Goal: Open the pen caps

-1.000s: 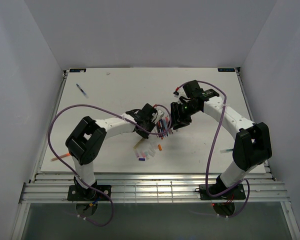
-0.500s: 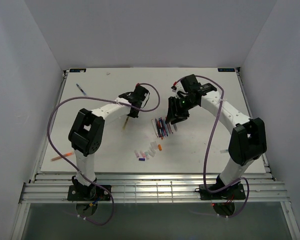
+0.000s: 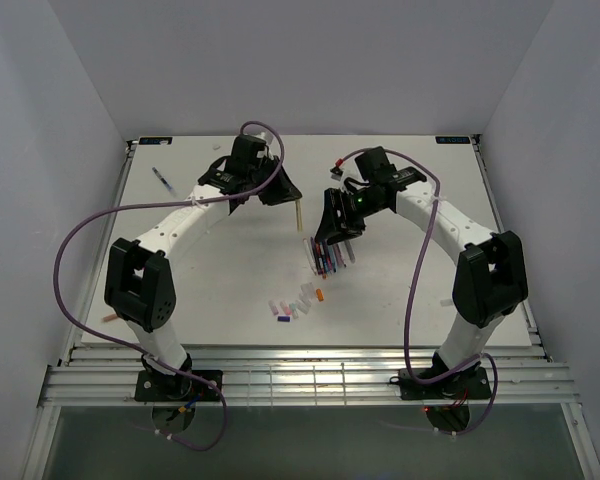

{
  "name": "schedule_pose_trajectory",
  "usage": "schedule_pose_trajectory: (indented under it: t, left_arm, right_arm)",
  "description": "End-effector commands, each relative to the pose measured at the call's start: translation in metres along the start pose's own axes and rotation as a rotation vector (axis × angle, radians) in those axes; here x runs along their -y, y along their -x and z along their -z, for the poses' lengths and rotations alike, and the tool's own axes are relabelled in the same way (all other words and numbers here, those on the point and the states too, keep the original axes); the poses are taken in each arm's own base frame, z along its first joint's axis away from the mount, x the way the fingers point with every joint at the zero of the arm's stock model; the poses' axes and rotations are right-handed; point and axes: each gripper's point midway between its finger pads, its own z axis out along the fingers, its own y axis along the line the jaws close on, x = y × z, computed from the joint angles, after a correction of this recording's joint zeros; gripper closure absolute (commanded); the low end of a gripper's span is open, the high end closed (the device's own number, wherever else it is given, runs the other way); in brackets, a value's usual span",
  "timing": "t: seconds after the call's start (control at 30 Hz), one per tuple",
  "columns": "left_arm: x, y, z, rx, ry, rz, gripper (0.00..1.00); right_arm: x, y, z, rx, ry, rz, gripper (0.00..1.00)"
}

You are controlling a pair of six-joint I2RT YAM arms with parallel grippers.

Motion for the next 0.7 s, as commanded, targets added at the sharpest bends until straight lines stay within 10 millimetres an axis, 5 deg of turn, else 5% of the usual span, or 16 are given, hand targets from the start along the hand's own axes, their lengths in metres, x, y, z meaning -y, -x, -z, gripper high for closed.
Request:
schedule_pose_trajectory:
  t: [0.0, 0.33, 0.43, 0.53, 0.67]
  left_arm:
    - [0.045, -0.023, 0.015, -0.125, -0.198, 0.174, 1.0]
    - [0.053, -0.02, 0.027, -0.116, -0.204, 0.263, 1.0]
    - [0.055, -0.015, 0.033, -0.089, -0.203, 0.263, 1.0]
    - [0.051, -0.011, 0.035, -0.065, -0.173, 0.27, 1.0]
    - [0.034, -0.005, 0.034, -0.064, -0.022, 0.304, 1.0]
  right_arm:
    - [-0.031, 0.021, 0.002, 0.062, 0.128, 0.07, 0.46]
    - [-0.04, 0.054, -0.015, 0.138, 0.2, 0.027, 0.48]
    - [-0.035, 0.053, -0.022, 0.113, 0.176, 0.003, 0.57]
    - [-0.031, 0.046, -0.026, 0.106, 0.138, -0.004, 0.88]
    - [-0.02, 0.034, -0.03, 0.081, -0.021, 0.066, 0.92]
